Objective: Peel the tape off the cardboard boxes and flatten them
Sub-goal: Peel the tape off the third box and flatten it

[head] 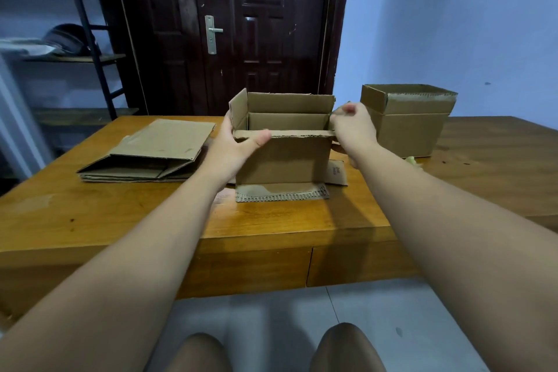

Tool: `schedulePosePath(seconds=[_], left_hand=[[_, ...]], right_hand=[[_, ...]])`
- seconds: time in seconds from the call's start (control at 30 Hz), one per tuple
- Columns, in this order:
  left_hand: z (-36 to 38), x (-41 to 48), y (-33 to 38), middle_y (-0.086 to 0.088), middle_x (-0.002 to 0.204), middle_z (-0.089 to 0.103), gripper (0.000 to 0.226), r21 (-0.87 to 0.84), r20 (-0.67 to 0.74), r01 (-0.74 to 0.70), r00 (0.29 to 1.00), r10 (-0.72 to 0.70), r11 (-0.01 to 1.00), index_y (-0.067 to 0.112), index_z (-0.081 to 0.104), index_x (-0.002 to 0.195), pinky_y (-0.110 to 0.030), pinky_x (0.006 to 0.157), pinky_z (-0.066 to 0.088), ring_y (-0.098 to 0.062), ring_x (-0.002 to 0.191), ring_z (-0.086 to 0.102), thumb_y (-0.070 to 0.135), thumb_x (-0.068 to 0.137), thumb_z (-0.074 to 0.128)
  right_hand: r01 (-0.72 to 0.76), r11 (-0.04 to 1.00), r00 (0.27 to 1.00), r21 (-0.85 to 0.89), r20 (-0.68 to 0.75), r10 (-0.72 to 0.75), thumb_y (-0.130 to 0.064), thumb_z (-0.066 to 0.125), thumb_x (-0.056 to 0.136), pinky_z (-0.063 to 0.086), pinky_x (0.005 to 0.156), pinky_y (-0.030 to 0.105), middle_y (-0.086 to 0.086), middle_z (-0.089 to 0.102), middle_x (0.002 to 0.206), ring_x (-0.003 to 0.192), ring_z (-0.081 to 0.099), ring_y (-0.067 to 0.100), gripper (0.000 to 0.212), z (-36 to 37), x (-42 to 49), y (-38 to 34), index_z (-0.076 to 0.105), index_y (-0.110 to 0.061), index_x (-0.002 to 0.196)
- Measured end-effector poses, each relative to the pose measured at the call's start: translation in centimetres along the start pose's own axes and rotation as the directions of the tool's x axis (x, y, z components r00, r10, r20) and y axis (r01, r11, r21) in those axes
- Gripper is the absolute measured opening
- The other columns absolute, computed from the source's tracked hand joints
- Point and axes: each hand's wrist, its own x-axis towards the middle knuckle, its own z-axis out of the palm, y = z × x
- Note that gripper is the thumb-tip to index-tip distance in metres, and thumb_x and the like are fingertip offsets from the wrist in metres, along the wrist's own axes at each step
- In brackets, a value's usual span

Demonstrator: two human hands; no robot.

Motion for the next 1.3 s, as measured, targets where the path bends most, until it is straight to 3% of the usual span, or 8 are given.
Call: schedulePosePath(seconds=[0.13,0.23,0.4,0.57,0.73,0.93,1.03,1.3], left_hand=[[0.0,0.0,-0.9,0.008,0.131,0.055,0.090,0.003,0.115,0.062,0.991,-0.062,0.998,0.029,0.035,0.143,-0.036,0.098,0.047,-0.014,0.120,0.051,0.044,0.067,0.082],[0.8,-0.4,-0.5,0.009,0.119,0.055,0.062,0.071,0.050,0.081,0.995,-0.084,0.994,0.022,0.043,0.136,-0.024,0.083,0.045,-0.009,0.107,0.050,0.017,0.082,0.073],[1.5,-0.8,0.5,0.001,0.108,0.063,0.028,-0.081,-0.069,0.070,0.995,-0.076,0.994,0.013,0.058,0.123,-0.018,0.068,0.046,-0.008,0.089,0.059,0.007,0.096,0.053],[1.3,-0.6,1.5,-0.002,0.102,0.069,0.015,-0.393,-0.055,0.099,0.990,-0.130,0.914,0.015,0.061,0.108,-0.032,0.081,0.054,-0.016,0.094,0.065,0.012,0.099,0.049],[-0.1,-0.4,1.7,0.000,0.097,0.069,0.014,-0.447,-0.097,0.110,0.981,-0.170,0.888,0.019,0.061,0.104,-0.031,0.065,0.057,-0.014,0.086,0.067,0.020,0.100,0.048],[-0.4,0.1,1.8,-0.001,0.094,0.069,0.021,-0.285,-0.192,0.077,0.972,-0.135,0.956,0.012,0.062,0.107,-0.022,0.055,0.052,-0.011,0.079,0.066,0.028,0.098,0.052],[-0.3,-0.1,0.8,0.000,0.103,0.066,0.027,0.161,-0.207,0.135,0.973,-0.100,0.978,0.016,0.057,0.102,-0.025,0.064,0.047,-0.015,0.083,0.060,0.041,0.095,0.053],[-3.2,0.4,-1.0,-0.001,0.097,0.069,0.031,-0.059,-0.408,0.199,0.890,-0.206,0.978,0.011,0.063,0.097,-0.036,0.081,0.055,-0.023,0.090,0.066,0.039,0.085,0.067]], right_hand=[[-0.041,0.986,0.999,0.160,0.031,0.037,-0.057,0.045,0.092,0.040,0.107,0.049,0.001,0.039,0.149,0.129,0.044,0.026,0.064,0.0,-0.4,0.1,0.021,-0.034,0.148],[-0.078,0.967,0.993,0.242,0.104,0.054,-0.069,0.034,0.089,0.033,0.112,0.050,-0.002,0.040,0.150,0.137,0.038,0.023,0.070,0.0,-0.4,0.7,0.032,-0.029,0.147],[-0.024,0.967,0.991,0.254,0.136,-0.012,-0.059,0.037,0.095,0.034,0.110,0.040,-0.001,0.038,0.150,0.136,0.038,0.021,0.062,-0.5,-0.5,1.5,0.032,-0.027,0.147],[-0.038,0.998,0.993,0.054,-0.110,0.044,-0.054,0.064,0.082,0.033,0.109,0.055,0.007,0.027,0.153,0.137,0.032,0.034,0.082,-1.9,0.3,2.7,0.021,-0.033,0.149],[-0.060,0.994,0.997,0.096,-0.037,0.064,-0.049,0.064,0.086,0.041,0.100,0.043,0.005,0.047,0.140,0.126,0.047,0.028,0.072,-3.2,0.5,3.9,0.032,-0.020,0.144],[-0.060,0.984,0.989,0.166,-0.122,0.081,-0.041,0.058,0.093,0.048,0.094,0.041,0.005,0.059,0.117,0.104,0.055,0.023,0.040,-3.0,0.4,3.9,0.051,-0.013,0.120],[-0.070,0.972,0.976,0.224,-0.184,0.113,-0.043,0.056,0.093,0.046,0.091,0.037,0.004,0.056,0.116,0.102,0.053,0.022,0.046,-2.6,0.4,3.9,0.048,-0.011,0.124],[-0.229,0.952,0.923,0.202,0.356,0.147,-0.023,0.053,0.098,0.052,0.086,0.043,0.007,0.067,0.109,0.100,0.063,0.024,0.015,-2.1,-0.6,4.3,0.057,-0.016,0.110]])
